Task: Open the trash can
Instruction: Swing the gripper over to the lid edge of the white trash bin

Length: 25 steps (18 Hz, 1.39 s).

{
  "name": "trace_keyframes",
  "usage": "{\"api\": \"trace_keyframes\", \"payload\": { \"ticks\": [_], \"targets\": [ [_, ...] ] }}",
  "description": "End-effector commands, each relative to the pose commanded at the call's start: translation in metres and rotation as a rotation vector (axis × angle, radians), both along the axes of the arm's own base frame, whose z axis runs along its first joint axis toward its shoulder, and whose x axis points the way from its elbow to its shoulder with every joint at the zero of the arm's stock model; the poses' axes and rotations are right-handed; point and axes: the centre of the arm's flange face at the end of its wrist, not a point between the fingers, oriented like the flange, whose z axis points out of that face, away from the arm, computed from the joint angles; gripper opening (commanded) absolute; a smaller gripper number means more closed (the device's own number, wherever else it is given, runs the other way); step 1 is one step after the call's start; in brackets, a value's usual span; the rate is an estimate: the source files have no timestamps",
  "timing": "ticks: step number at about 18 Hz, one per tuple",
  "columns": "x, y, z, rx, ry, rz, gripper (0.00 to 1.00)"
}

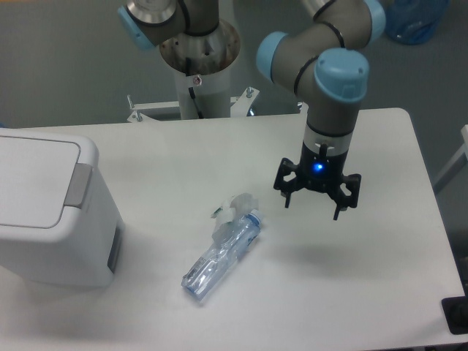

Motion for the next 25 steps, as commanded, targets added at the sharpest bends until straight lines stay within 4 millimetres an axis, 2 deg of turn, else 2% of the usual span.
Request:
{"api": "trace_keyframes", "payload": {
  "ticks": [4,8,14,20,21,24,25],
  "targets": [
    [0.014,0.026,0.032,0.05,0.001,0.051,1.0],
    [0.028,0.051,0.073,0.162,-0.051,0.127,1.0],
    [0.059,0.077,0.084,0.208,-0.092,0.089,1.0],
    [0.107,0.102,0.11,0.257,-0.13,0.058,1.0],
    [0.112,0.105,0.111,0.259,-0.135,0.057,1.0],
    [0.148,0.117,0.113,0.255,-0.149,0.013,1.0],
    [0.154,0.119,0.11,0.249,-0.155,0.011,1.0]
  ]
}}
